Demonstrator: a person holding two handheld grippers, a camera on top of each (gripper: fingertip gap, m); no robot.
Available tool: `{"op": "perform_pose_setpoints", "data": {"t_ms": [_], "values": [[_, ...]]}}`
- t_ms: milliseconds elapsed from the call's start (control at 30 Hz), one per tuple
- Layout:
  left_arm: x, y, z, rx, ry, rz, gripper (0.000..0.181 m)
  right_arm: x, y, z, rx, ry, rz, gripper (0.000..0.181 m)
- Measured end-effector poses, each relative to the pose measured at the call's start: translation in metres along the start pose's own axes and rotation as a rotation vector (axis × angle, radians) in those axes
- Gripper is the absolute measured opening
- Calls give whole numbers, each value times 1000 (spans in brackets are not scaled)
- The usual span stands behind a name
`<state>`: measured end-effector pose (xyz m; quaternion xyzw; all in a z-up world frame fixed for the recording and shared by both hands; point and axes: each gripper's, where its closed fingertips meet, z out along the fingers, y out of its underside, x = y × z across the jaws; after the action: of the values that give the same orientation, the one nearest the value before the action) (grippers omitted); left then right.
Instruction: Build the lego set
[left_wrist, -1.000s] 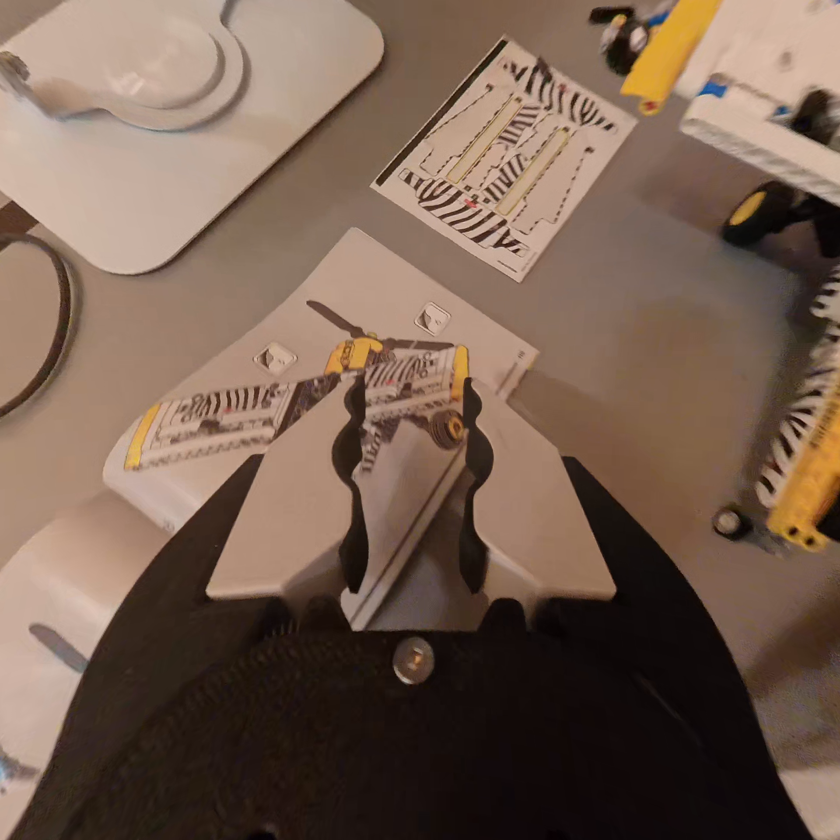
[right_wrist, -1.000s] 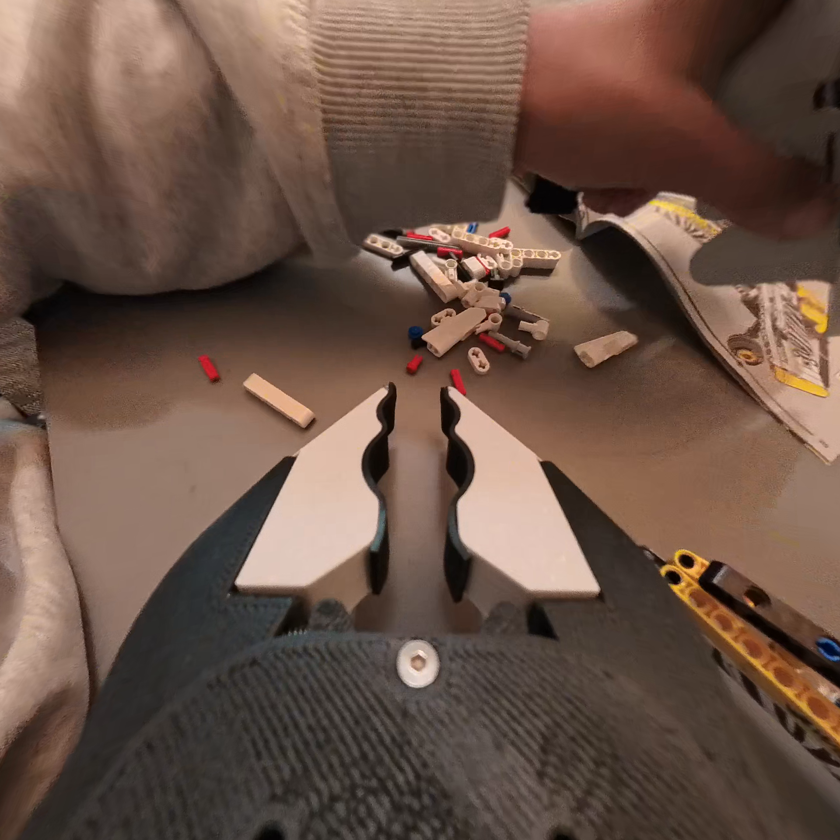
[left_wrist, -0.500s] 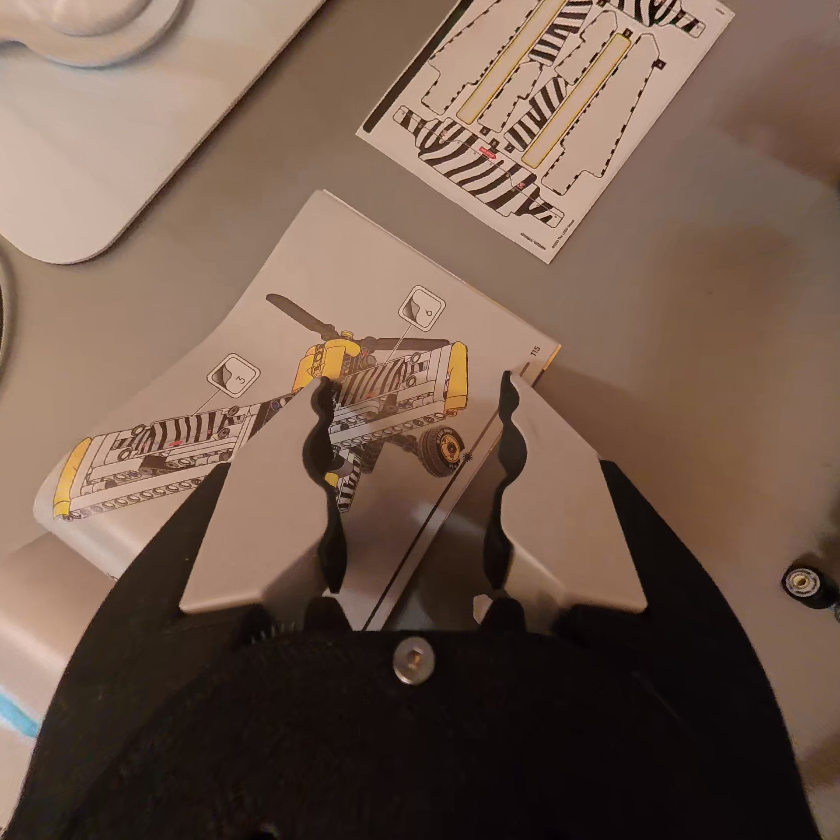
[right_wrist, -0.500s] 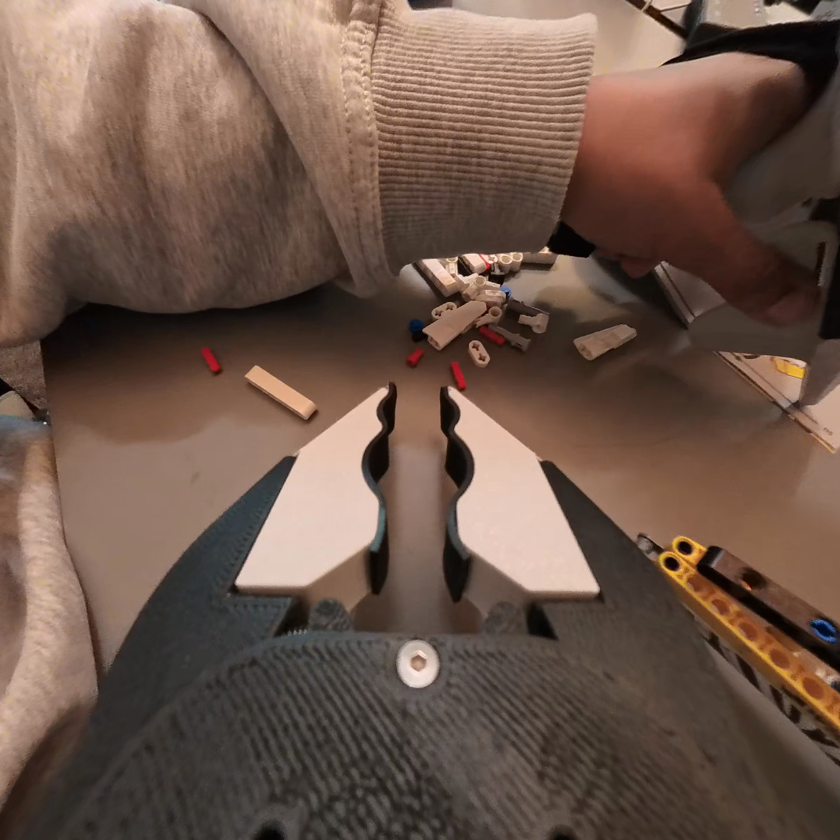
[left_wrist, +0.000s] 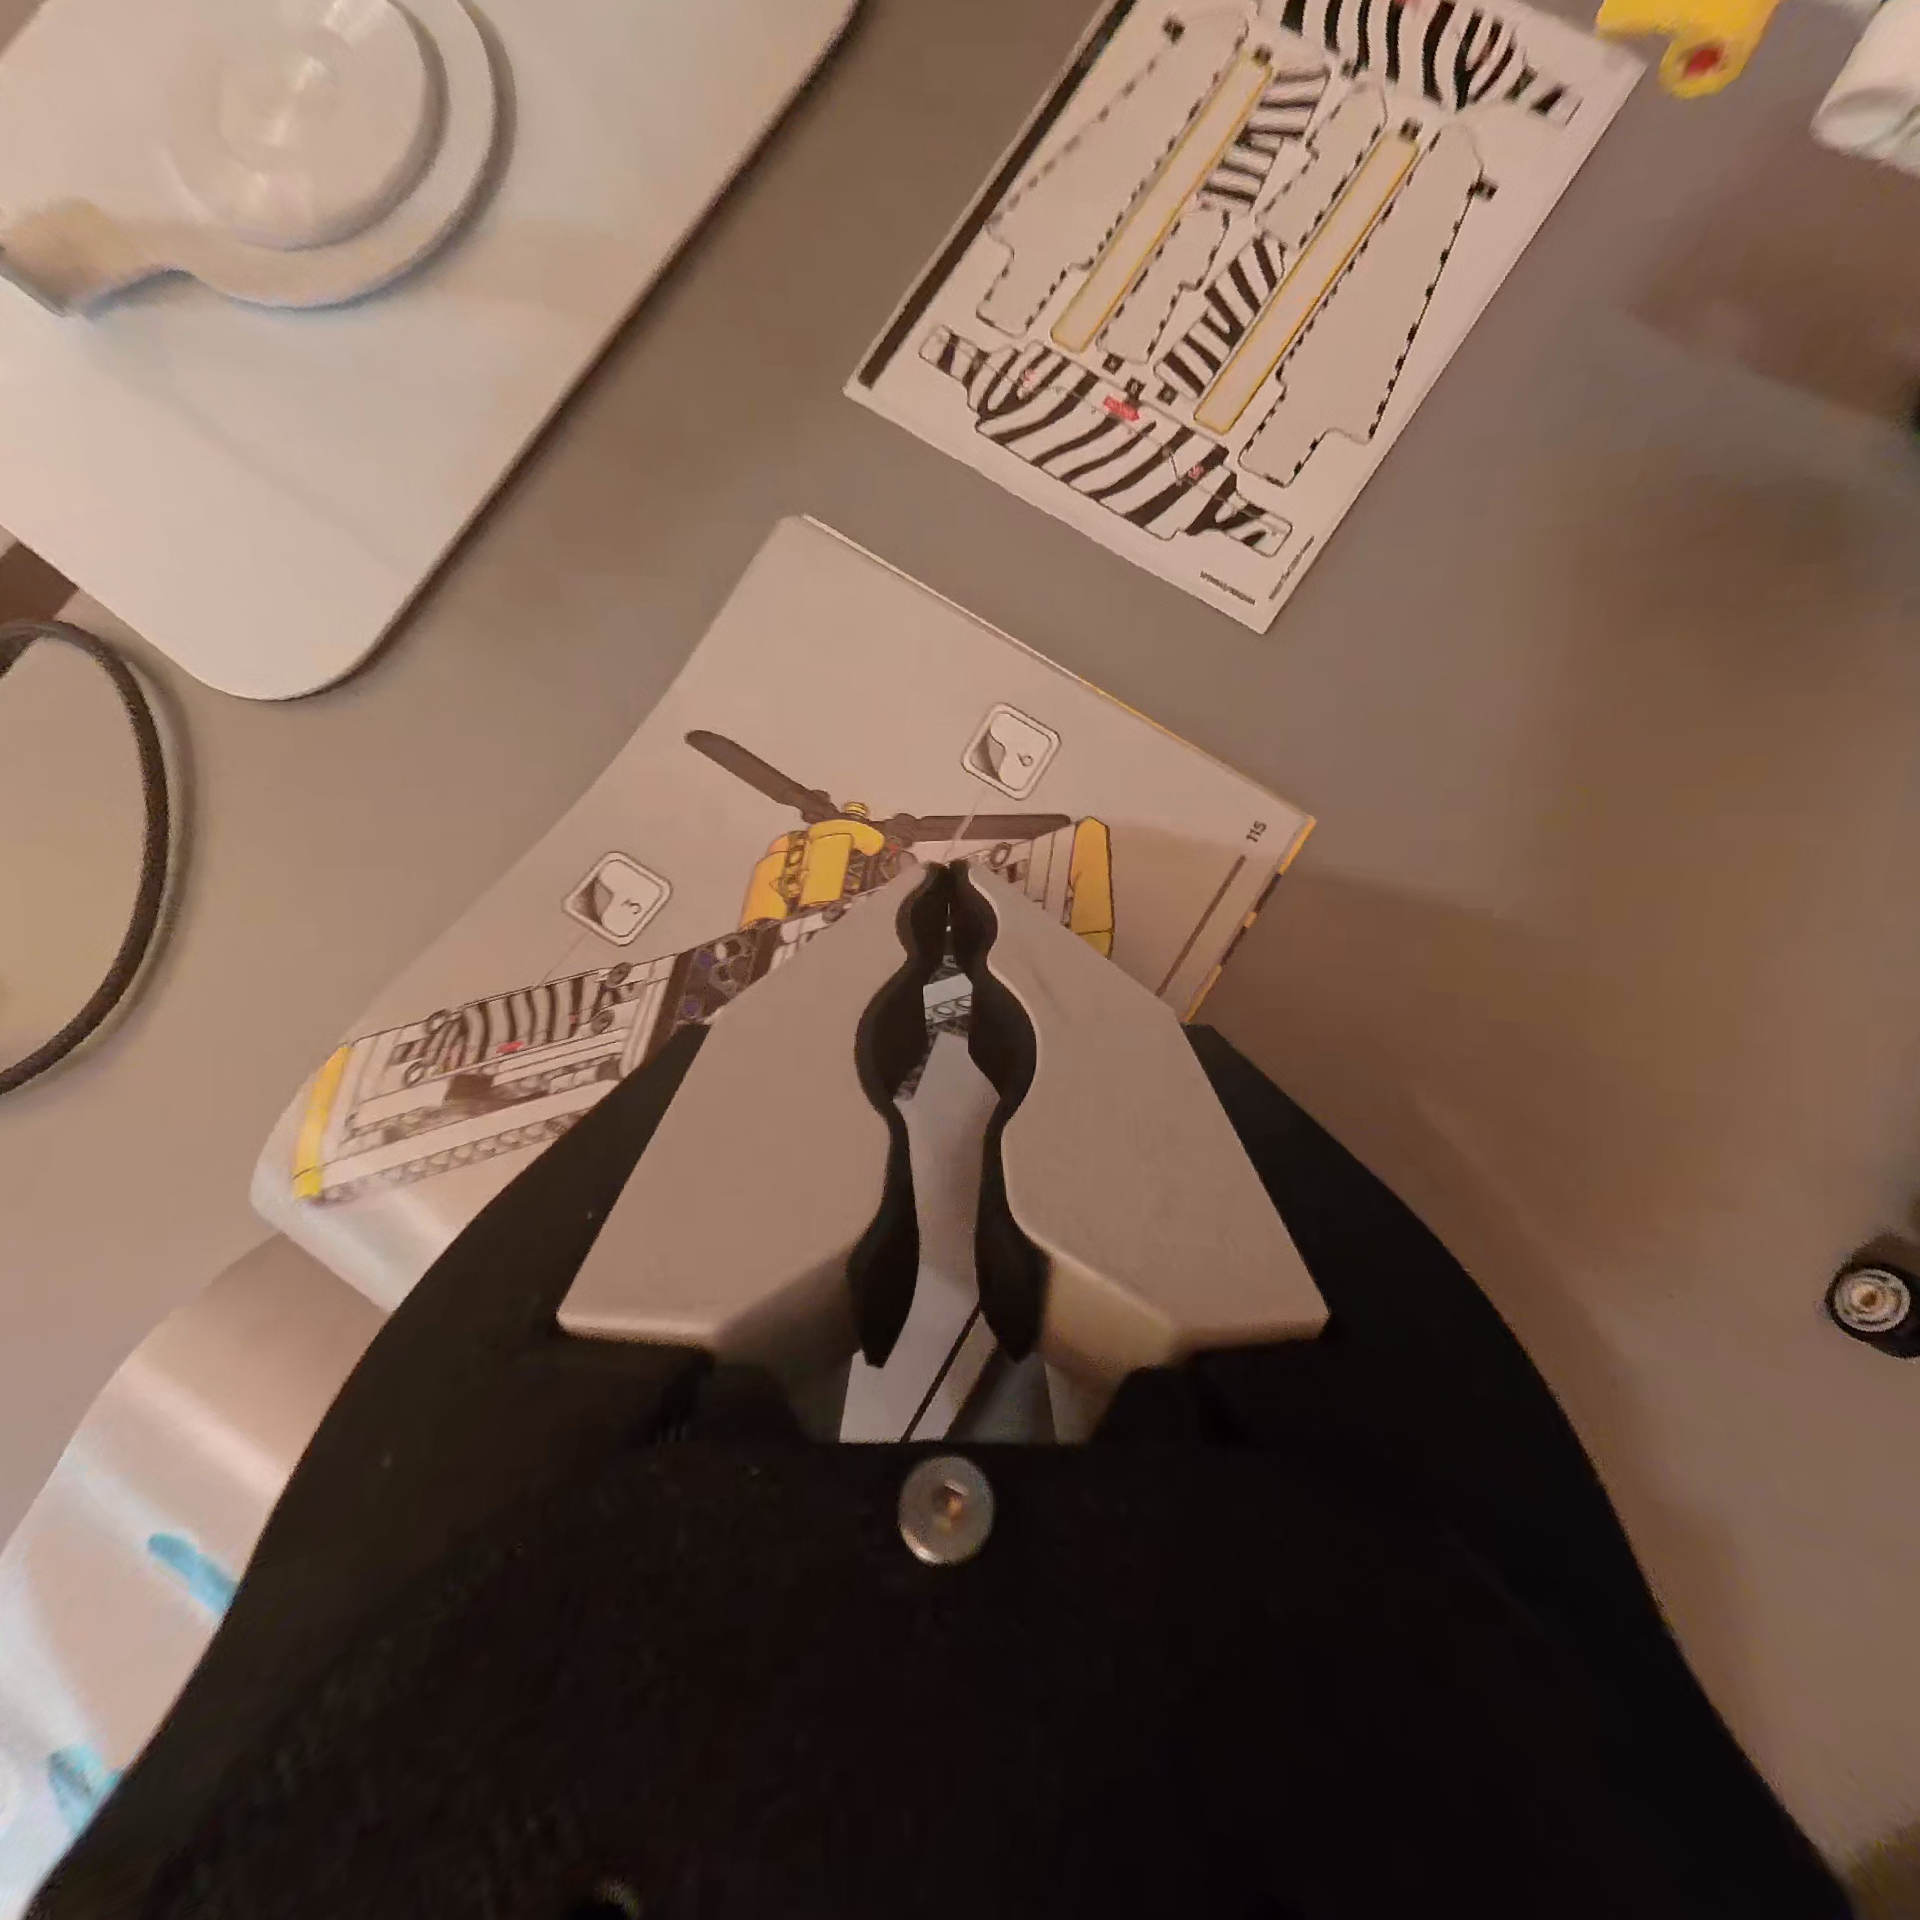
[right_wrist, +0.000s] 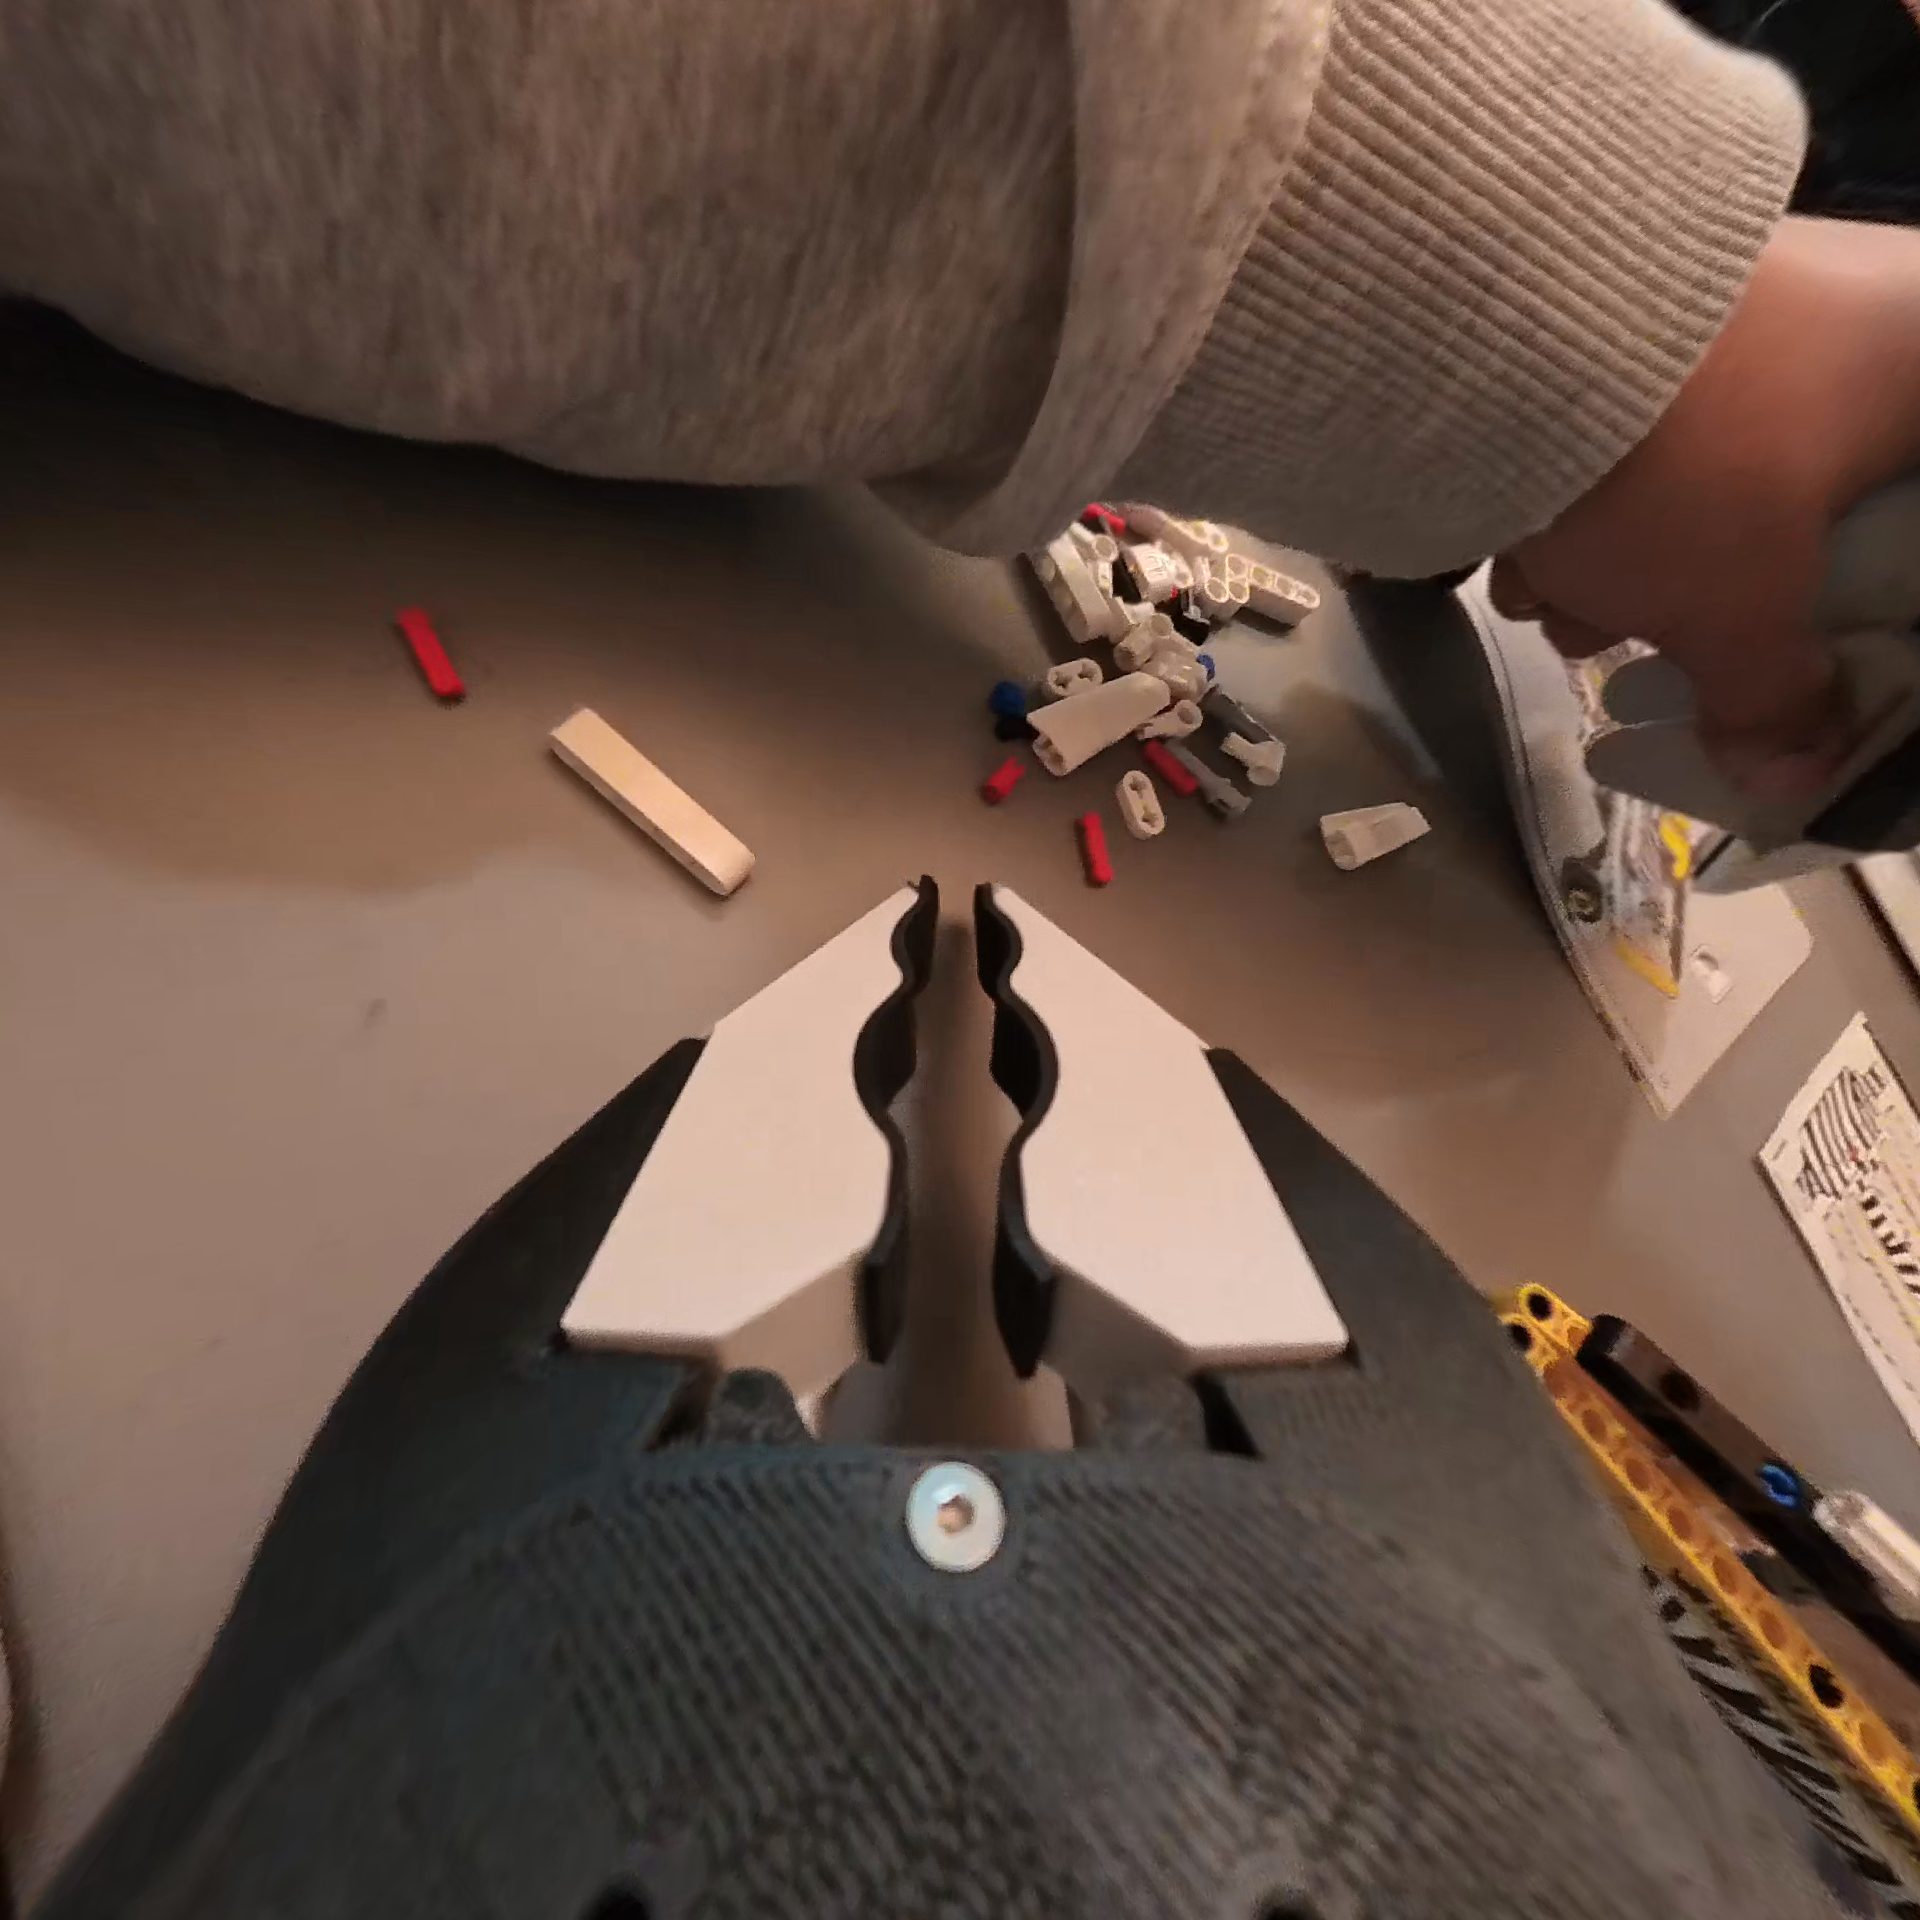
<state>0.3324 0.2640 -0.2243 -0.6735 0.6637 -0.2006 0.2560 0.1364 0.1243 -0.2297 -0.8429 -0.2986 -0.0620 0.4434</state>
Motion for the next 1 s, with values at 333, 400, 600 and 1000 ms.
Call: {"op": "perform_pose_setpoints", "data": {"t_ms": [333,400,600,1000], "values": [[-4,-11,-9,91,-10,-87,89,0,1,0,-4,-13,19,7],[-6,-7,0,70,-53,-80,97,-1,1,0,-3,-12,17,6],[0,8,13,-41,-13,-124,88,-1,1,0,2,-13,18,7],[-2,6,12,-43,-26,-139,43,0,1,1,0,-7,5,7]]}}
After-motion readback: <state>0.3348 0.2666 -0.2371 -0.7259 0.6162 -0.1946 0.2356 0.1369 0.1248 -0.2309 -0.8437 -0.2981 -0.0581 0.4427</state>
